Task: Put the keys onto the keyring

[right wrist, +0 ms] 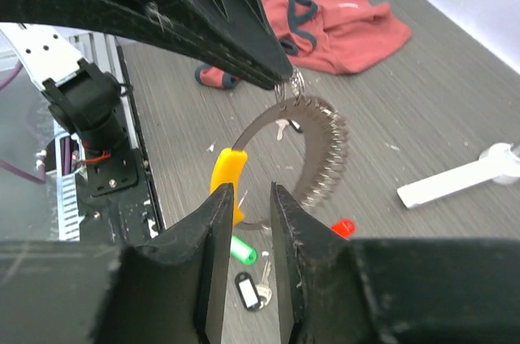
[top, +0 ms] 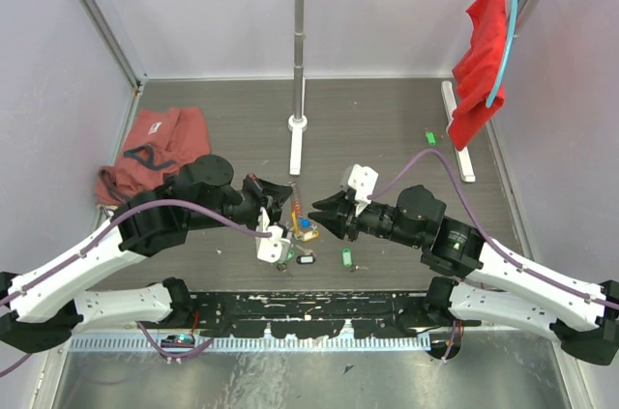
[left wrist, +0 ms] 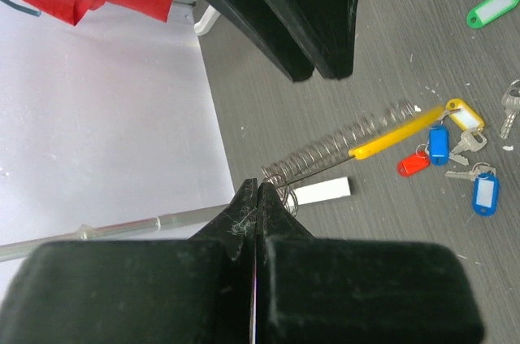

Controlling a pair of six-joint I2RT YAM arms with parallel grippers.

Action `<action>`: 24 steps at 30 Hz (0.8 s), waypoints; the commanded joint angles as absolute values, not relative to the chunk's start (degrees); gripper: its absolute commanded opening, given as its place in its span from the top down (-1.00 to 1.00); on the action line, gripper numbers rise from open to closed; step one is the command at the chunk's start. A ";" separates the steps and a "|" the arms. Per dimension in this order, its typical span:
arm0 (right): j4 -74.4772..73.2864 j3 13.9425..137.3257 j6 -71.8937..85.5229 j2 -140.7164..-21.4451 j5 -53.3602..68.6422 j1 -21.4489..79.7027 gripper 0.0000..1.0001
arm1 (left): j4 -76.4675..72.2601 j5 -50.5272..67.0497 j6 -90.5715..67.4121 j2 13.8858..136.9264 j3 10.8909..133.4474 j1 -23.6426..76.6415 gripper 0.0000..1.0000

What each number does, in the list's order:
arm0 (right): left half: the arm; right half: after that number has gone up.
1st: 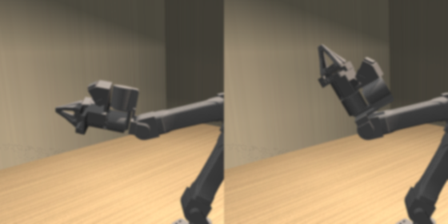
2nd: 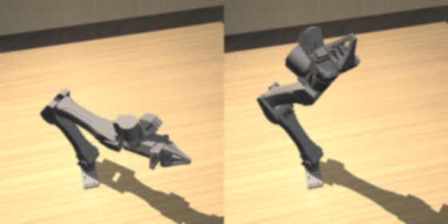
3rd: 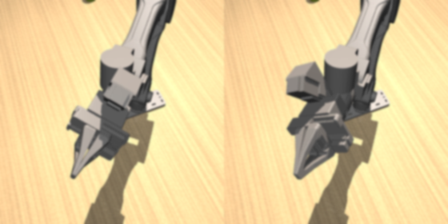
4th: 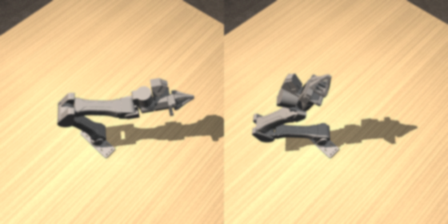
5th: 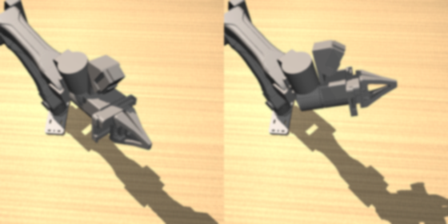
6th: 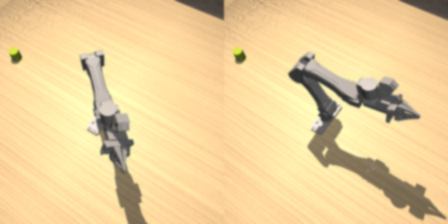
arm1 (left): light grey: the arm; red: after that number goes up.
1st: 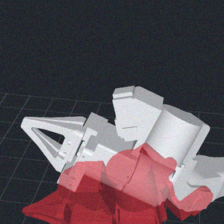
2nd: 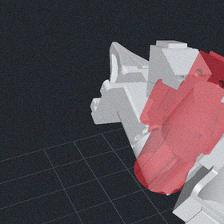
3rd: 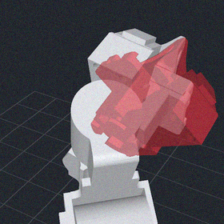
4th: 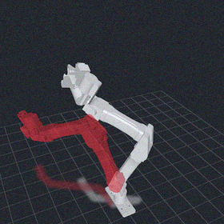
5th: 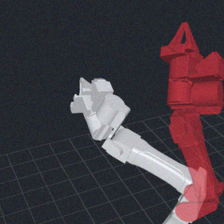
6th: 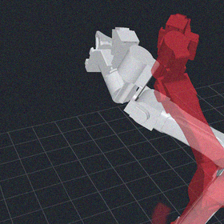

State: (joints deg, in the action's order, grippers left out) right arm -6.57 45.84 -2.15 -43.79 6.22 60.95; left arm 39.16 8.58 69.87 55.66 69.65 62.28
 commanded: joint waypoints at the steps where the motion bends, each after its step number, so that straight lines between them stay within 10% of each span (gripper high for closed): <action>1: 4.41 46.25 -4.88 -44.56 9.17 60.91 0.39 | 40.17 9.92 65.90 55.36 72.44 62.72 1.00; 24: 7.98 49.17 -6.59 -49.62 11.13 60.97 0.55 | 41.56 12.71 60.13 56.86 75.58 62.75 1.00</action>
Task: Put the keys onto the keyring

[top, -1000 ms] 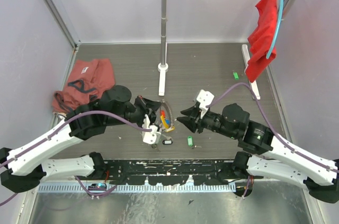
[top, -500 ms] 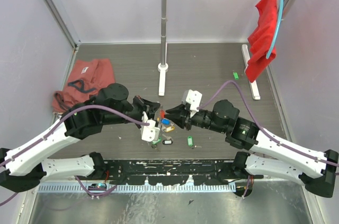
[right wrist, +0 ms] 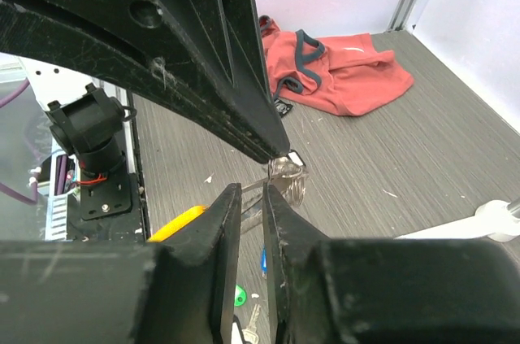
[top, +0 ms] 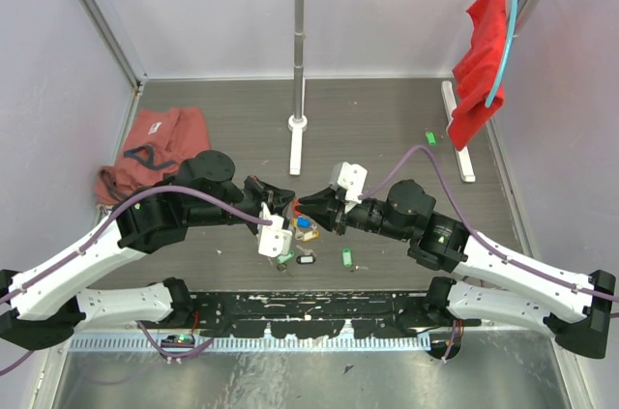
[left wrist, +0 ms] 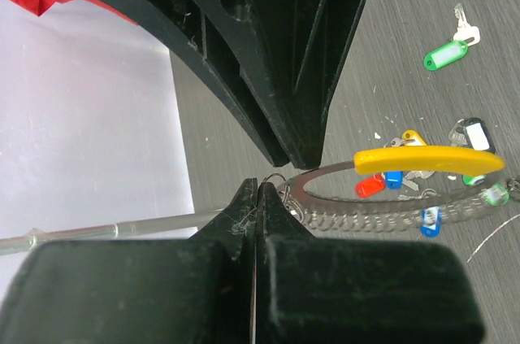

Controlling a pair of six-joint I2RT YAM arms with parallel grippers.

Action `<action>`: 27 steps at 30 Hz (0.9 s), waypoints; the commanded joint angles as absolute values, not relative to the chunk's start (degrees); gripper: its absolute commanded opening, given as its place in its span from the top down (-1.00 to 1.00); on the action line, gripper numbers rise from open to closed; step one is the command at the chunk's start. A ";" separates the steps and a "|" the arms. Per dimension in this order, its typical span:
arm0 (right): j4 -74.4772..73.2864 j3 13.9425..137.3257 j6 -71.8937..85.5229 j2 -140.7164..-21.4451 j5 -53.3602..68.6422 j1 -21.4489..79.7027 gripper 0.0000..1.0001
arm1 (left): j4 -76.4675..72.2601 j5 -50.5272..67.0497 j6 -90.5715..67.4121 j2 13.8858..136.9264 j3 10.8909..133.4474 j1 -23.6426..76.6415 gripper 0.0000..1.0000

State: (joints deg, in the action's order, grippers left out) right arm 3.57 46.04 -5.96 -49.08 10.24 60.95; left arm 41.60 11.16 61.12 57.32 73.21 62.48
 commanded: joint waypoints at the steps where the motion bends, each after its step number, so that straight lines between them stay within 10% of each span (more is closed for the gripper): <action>1: 8.02 49.26 -6.60 -49.84 11.20 60.98 0.56 | 41.57 12.86 60.12 56.85 75.61 62.75 1.00; 27: 7.73 50.89 -6.86 -52.29 14.66 60.94 0.61 | 40.96 11.91 59.33 57.53 75.59 62.89 1.00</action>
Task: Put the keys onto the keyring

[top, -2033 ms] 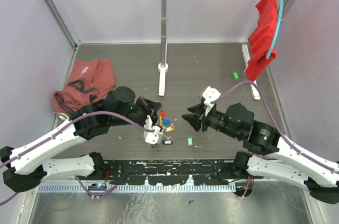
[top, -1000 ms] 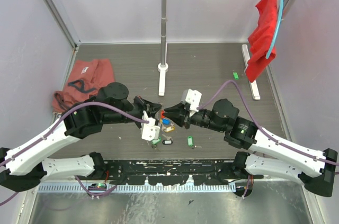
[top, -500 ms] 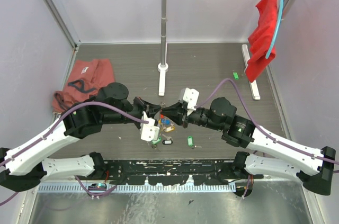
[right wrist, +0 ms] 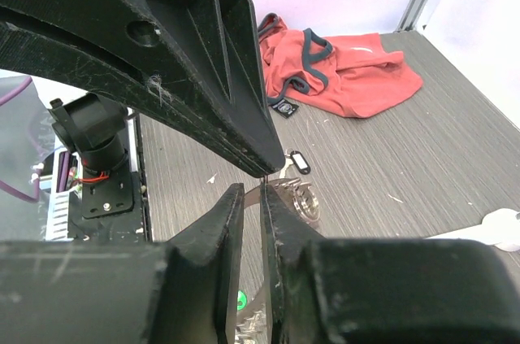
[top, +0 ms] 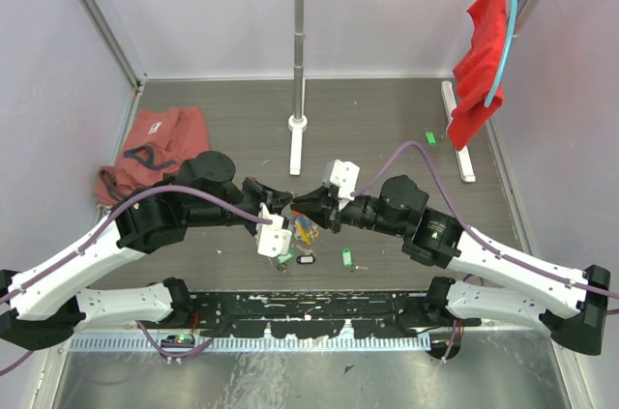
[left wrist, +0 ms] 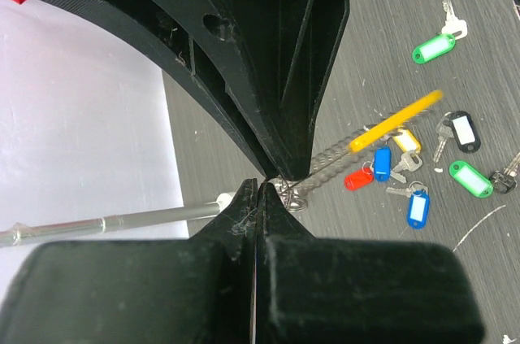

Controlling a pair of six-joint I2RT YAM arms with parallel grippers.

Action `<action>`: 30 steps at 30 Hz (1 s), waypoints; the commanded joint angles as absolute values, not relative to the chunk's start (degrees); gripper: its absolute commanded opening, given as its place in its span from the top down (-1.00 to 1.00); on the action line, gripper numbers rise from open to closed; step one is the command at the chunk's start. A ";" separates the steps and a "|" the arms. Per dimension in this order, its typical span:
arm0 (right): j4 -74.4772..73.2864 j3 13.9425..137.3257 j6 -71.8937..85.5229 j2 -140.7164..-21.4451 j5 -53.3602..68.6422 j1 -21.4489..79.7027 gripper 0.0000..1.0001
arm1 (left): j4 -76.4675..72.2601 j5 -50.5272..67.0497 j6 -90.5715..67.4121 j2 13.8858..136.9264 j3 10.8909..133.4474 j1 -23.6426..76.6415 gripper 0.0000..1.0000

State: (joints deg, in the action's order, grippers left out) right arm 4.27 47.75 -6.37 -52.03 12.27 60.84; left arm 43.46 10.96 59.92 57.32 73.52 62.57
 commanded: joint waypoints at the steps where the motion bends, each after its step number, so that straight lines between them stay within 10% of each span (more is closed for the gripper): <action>1: 7.78 50.89 -6.86 -52.34 14.60 60.96 0.62 | 40.96 12.09 59.35 57.55 75.51 62.85 1.00; 30: 2.57 52.55 -9.59 -51.90 18.61 60.92 0.51 | 40.33 11.06 59.52 57.35 74.61 62.84 1.00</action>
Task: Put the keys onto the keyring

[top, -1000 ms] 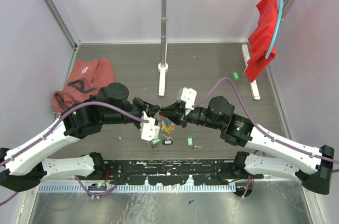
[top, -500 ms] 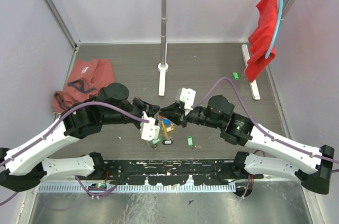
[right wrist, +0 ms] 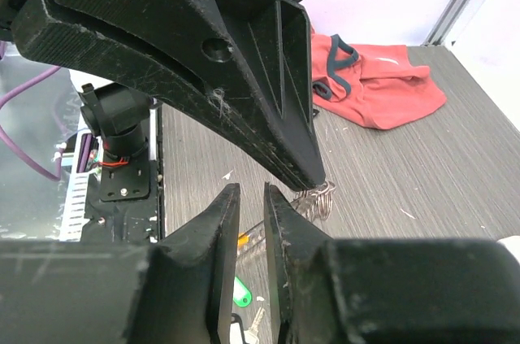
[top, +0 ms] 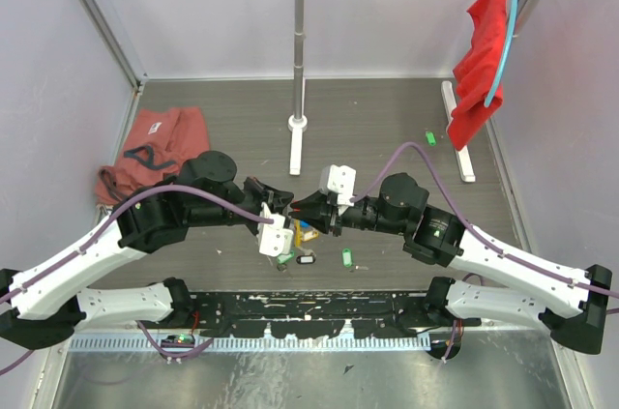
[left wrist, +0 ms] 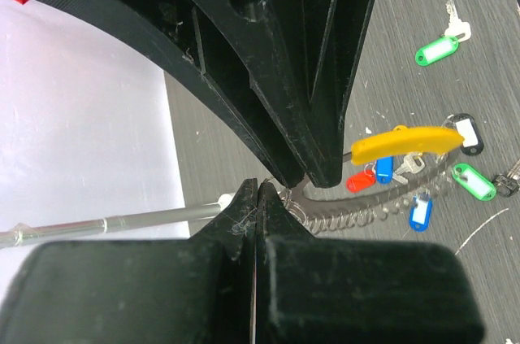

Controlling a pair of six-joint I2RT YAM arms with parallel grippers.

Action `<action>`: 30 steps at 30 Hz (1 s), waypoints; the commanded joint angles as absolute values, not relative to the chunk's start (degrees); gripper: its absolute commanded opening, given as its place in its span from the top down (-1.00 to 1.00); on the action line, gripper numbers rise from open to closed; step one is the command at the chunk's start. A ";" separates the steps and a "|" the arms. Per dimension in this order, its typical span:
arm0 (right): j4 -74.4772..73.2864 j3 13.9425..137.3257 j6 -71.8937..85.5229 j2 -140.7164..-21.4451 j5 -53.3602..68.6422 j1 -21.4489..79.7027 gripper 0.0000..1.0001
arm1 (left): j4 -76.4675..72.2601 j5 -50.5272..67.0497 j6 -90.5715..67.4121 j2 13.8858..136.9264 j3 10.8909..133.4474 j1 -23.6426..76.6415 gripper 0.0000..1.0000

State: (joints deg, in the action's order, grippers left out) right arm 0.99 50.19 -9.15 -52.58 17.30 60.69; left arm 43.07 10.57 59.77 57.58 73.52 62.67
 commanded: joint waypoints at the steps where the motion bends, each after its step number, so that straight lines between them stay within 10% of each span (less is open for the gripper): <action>1: 2.62 52.44 -9.55 -52.15 18.63 60.98 0.52 | 40.26 11.14 59.50 57.40 74.62 62.90 1.00; 30: -3.41 53.76 -12.83 -48.19 15.24 60.94 0.33 | 40.08 18.77 60.42 54.15 73.11 62.85 1.00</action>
State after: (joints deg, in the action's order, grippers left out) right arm -5.82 50.59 -12.03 -48.18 15.73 60.69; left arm 42.33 16.16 59.99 55.35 73.49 62.70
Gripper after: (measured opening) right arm 0.334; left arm 0.005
